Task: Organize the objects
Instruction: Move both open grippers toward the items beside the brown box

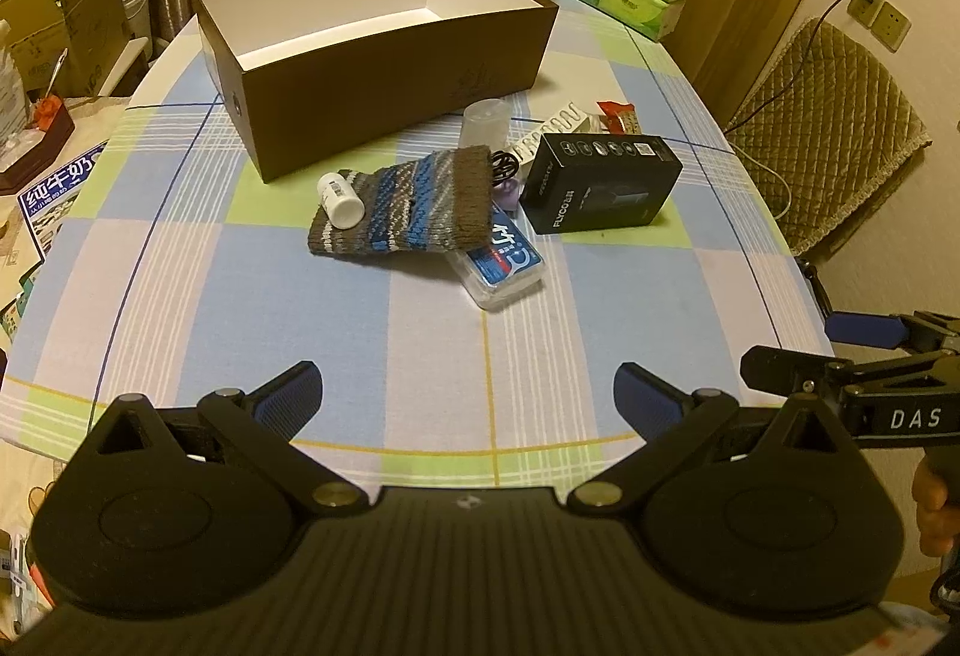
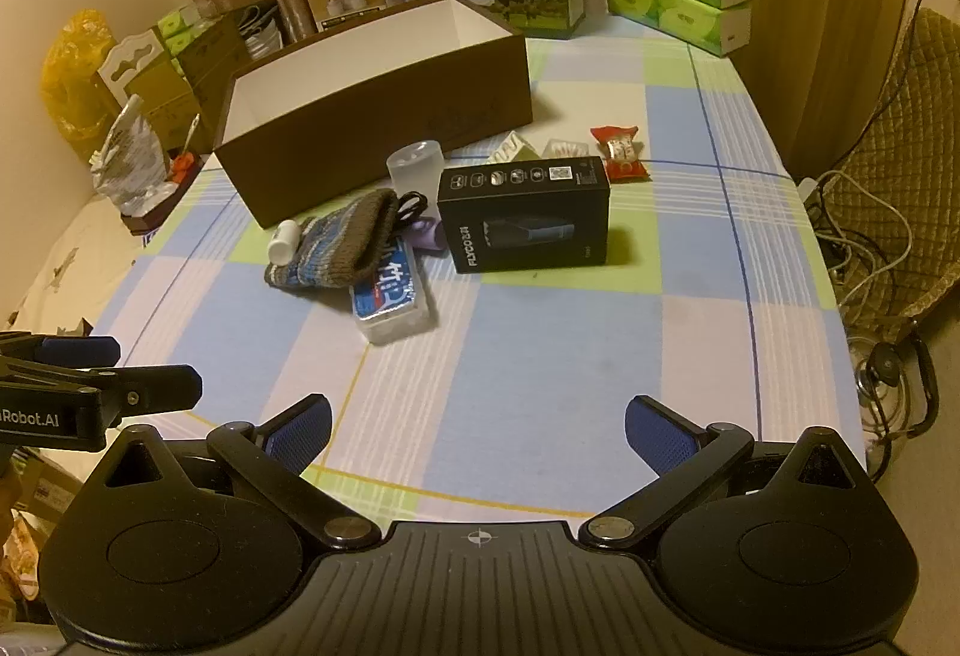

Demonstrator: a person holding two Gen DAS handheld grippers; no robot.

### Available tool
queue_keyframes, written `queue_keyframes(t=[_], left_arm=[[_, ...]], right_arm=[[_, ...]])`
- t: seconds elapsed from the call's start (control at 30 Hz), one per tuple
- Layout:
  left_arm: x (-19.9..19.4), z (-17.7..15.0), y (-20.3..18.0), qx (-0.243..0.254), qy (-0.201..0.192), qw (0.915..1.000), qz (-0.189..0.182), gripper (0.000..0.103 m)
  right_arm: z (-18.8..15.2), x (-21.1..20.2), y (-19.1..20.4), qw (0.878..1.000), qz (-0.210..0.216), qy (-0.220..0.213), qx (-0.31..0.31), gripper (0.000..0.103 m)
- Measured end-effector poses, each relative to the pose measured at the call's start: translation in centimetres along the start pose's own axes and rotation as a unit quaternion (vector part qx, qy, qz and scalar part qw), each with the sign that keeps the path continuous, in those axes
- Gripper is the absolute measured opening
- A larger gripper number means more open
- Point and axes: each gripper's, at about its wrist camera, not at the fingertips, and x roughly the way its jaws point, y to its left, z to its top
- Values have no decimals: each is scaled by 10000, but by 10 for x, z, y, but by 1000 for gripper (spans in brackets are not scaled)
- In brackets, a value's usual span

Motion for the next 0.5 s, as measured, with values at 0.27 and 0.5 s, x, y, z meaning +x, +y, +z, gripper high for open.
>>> queue_keyframes(t=[0.27, 0.5], left_arm=[[1, 2, 0, 2, 21, 10000, -13, 102], [4, 7, 0, -17, 35, 10000, -11, 102]], right_arm=[[2, 2, -2, 10000, 12, 15, -1, 101], [6, 6, -2, 10000, 18, 36, -38, 101]])
